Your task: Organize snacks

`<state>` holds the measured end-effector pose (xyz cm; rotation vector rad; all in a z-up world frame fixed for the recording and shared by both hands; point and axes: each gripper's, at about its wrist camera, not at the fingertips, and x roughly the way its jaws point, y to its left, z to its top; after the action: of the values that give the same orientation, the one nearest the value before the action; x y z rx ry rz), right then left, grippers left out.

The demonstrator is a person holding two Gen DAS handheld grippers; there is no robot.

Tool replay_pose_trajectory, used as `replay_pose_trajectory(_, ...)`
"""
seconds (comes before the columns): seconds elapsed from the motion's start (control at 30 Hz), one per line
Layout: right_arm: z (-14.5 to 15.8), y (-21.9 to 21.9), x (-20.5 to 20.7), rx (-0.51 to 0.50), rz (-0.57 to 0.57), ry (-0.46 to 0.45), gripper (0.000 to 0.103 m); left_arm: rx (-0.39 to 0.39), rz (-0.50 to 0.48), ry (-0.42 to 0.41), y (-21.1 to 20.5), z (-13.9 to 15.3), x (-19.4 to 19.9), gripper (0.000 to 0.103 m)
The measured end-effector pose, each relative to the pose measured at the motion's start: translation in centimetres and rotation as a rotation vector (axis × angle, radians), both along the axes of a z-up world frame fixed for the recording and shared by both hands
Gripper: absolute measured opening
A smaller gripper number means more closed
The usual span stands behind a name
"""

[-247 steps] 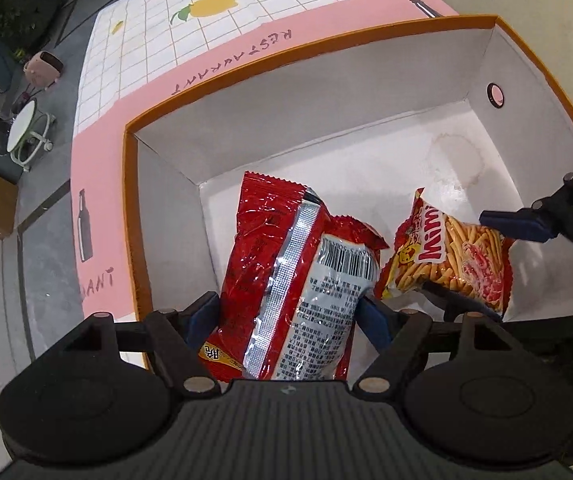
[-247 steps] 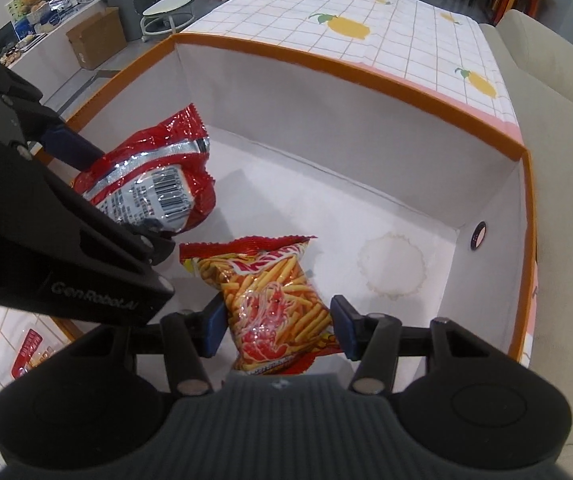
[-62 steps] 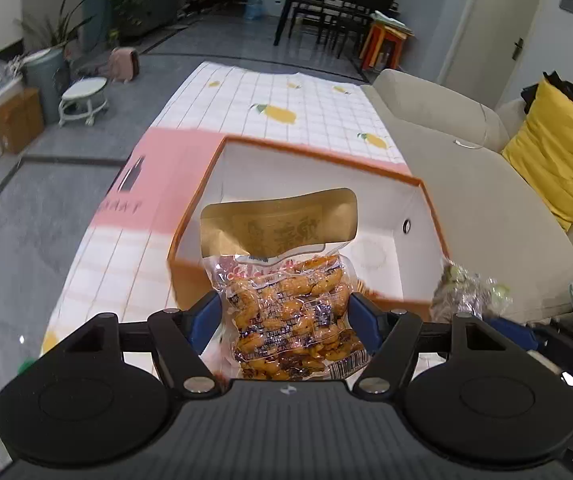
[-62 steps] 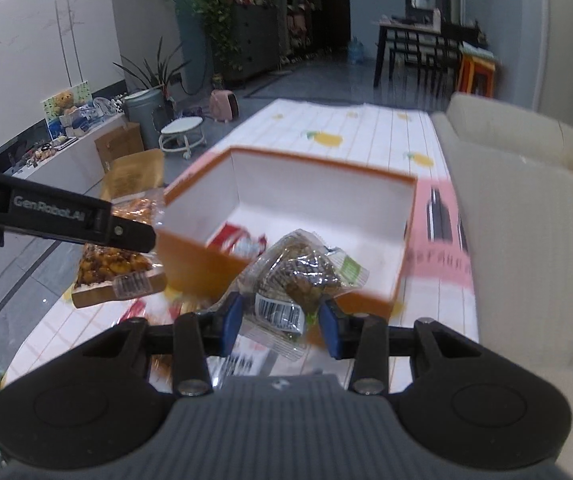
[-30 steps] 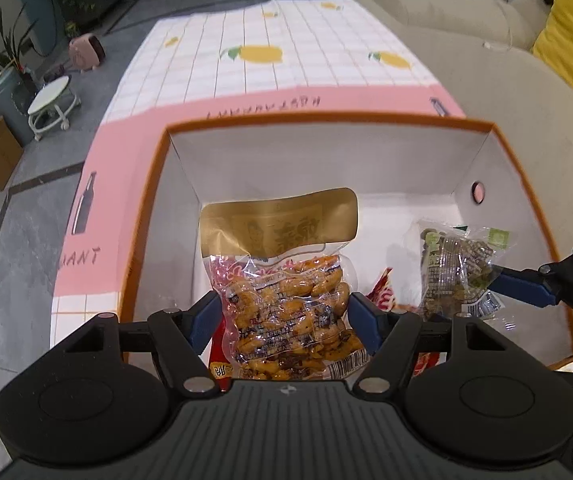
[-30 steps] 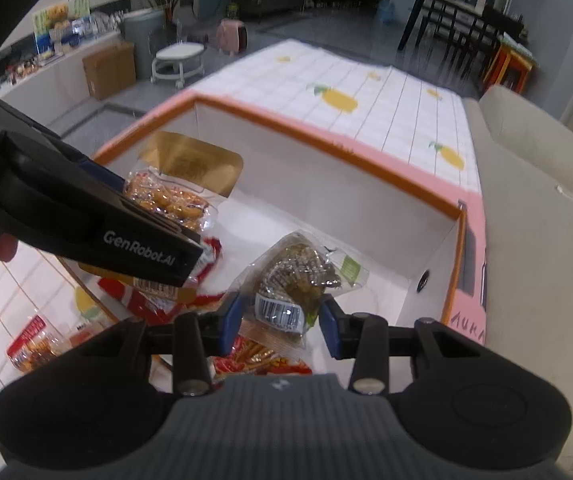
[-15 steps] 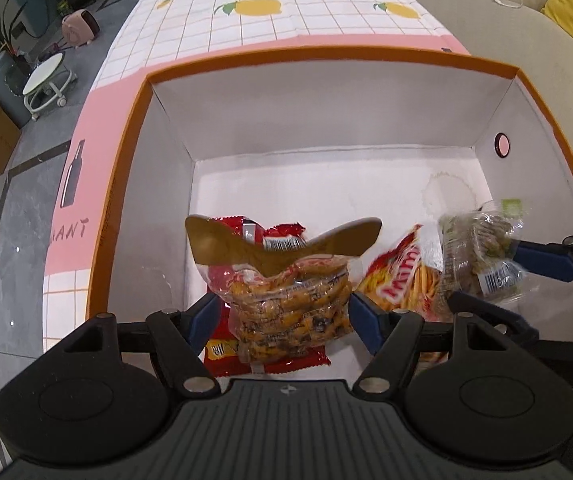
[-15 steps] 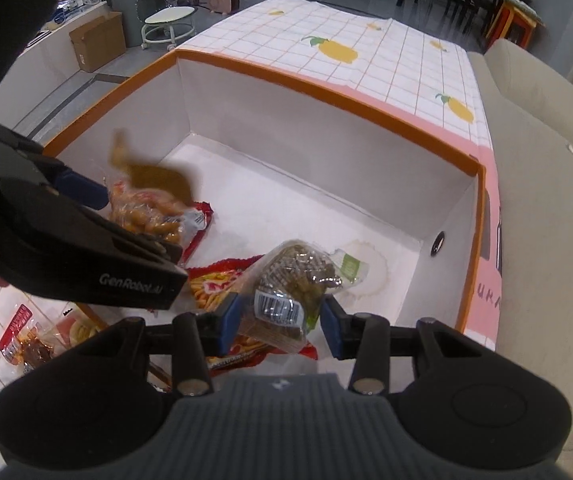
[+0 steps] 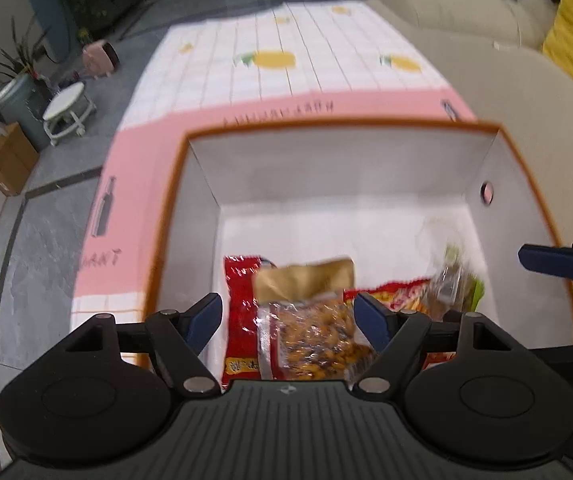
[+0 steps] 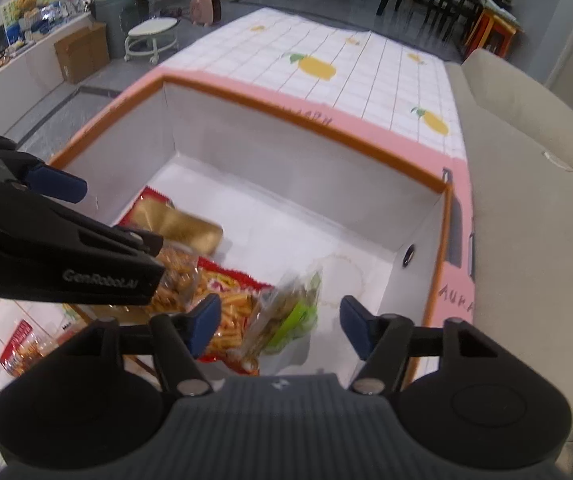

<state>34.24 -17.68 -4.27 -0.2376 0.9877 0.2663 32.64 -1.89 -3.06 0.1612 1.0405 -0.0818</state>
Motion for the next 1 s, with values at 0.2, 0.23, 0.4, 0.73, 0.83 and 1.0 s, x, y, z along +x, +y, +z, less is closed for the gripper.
replay_pose_trajectory(0.2, 2.8, -0.5, -2.3, 0.029, -0.023, -0.085, 0.070, 0.002, 0.019, -0.136, 0.3, 3.3, -3.3, 0.088)
replay_pose_trajectory(0.23, 3.2, -0.6, -2.8, 0.035, -0.030, -0.099, 0.070, 0.002, 0.019, -0.153, 0.4, 3.5, -3.8, 0.088)
replay_pose_trajectory(0.4, 4.7, -1.1, -5.7, 0.069, -0.054, -0.160, 0.071, -0.006, 0.029, -0.238, 0.6, 5.0, -7.0, 0.088)
replay_pose_trajectory(0.73, 5.4, -2.5, -12.8, 0.146, -0.119, -0.240, 0.075, -0.086, 0.090, -0.306, 1.8, 5.0, -13.8, 0.088)
replay_pose_trajectory(0.83, 5.0, -2.7, -14.7, 0.168, -0.138, -0.248, 0.075, -0.098, 0.096, -0.290, 2.0, 4.0, -15.5, 0.088)
replay_pose_trajectory(1.0, 4.3, -2.9, -17.4, 0.174, -0.147, -0.261, 0.075, -0.118, 0.110, -0.251, 3.0, 2.4, -17.3, 0.088)
